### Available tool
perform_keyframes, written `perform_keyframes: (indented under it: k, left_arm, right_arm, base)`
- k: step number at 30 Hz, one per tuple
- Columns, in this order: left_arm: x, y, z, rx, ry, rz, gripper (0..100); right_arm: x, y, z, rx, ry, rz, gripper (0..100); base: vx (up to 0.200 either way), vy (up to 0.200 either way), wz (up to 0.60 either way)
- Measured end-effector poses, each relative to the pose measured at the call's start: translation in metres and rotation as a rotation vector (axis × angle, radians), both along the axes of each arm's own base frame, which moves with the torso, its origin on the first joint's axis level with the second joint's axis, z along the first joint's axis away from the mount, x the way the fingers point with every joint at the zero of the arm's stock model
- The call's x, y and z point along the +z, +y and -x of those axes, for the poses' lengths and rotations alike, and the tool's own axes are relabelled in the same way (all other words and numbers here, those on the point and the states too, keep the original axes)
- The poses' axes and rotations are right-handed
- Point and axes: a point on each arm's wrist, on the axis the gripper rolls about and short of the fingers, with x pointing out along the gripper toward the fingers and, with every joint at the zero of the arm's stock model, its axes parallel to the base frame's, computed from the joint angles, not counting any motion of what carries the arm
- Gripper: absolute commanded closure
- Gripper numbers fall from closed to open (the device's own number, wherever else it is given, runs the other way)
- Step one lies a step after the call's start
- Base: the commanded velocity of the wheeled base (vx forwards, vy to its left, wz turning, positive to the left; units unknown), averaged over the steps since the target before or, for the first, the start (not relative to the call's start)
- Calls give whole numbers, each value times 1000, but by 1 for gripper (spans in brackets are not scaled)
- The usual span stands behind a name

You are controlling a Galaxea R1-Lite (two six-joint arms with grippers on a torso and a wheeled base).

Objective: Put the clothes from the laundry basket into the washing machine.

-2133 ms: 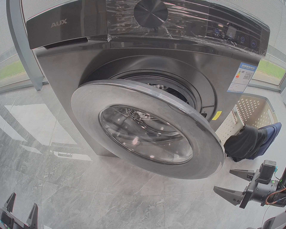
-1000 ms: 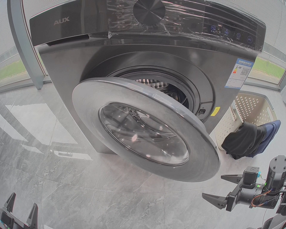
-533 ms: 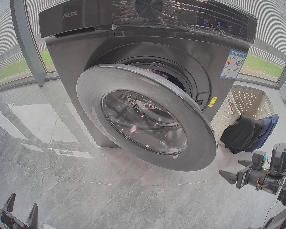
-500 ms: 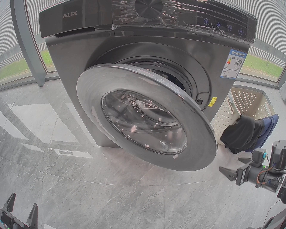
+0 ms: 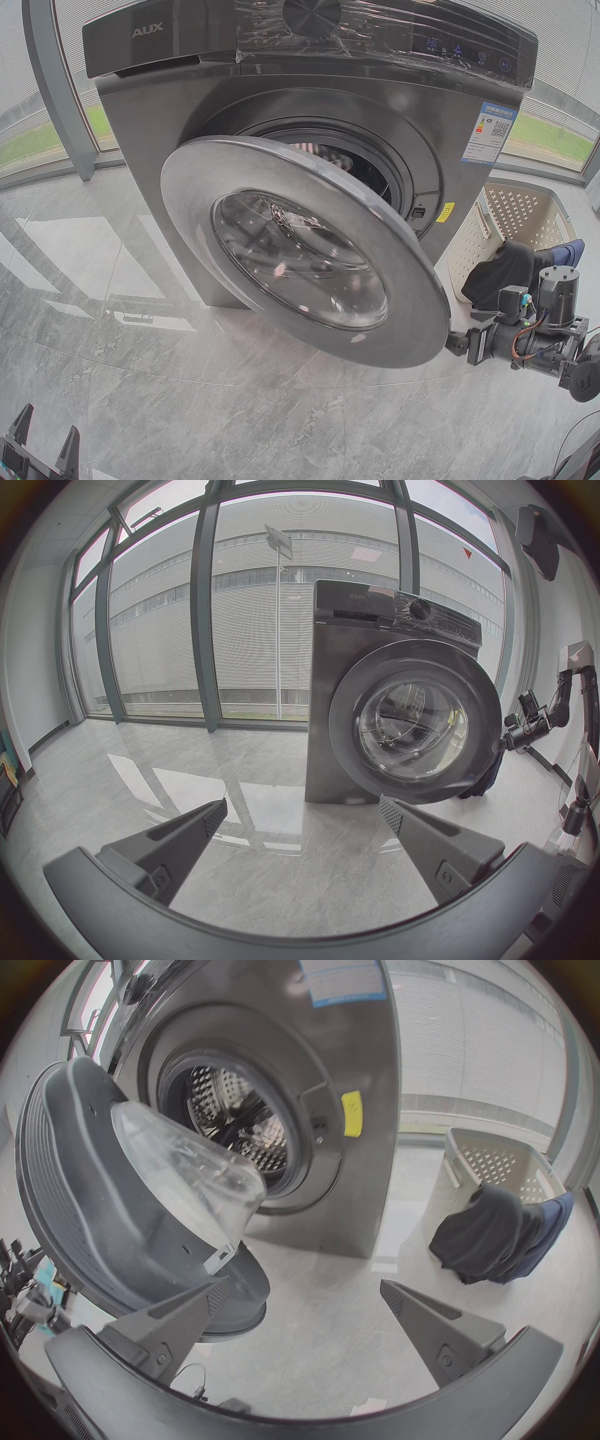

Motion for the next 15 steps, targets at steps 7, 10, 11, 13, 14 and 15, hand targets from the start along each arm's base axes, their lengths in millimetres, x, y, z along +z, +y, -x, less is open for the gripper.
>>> perform_keyframes:
  k: [7, 10, 11, 13, 14, 15]
  left_arm:
    - [0, 0, 0, -1, 0, -1, 0]
    - [0, 0, 0, -1, 0, -2, 0]
    - [0, 0, 0, -1, 0, -3, 0]
    - [0, 0, 0, -1, 0, -3, 0]
    - [0, 0, 0, -1, 0, -3, 0]
    - [0, 0, 0, -1, 0, -3, 0]
  right_arm:
    - [-8, 5, 34, 122, 38, -3, 0]
    - [-7, 3, 43, 137, 32, -6, 0]
    - [-6, 3, 43, 137, 27, -9, 0]
    - [-4, 2, 41, 126, 17, -15, 0]
    - [-3, 3, 38, 118, 14, -19, 0]
    - [-2, 4, 35, 110, 13, -23, 0]
  base:
    - [0, 0, 0]
    - [-200, 0, 0]
    - [-200, 0, 0]
    - [-200, 0, 0]
    - [0, 0, 0]
    - [0, 0, 0]
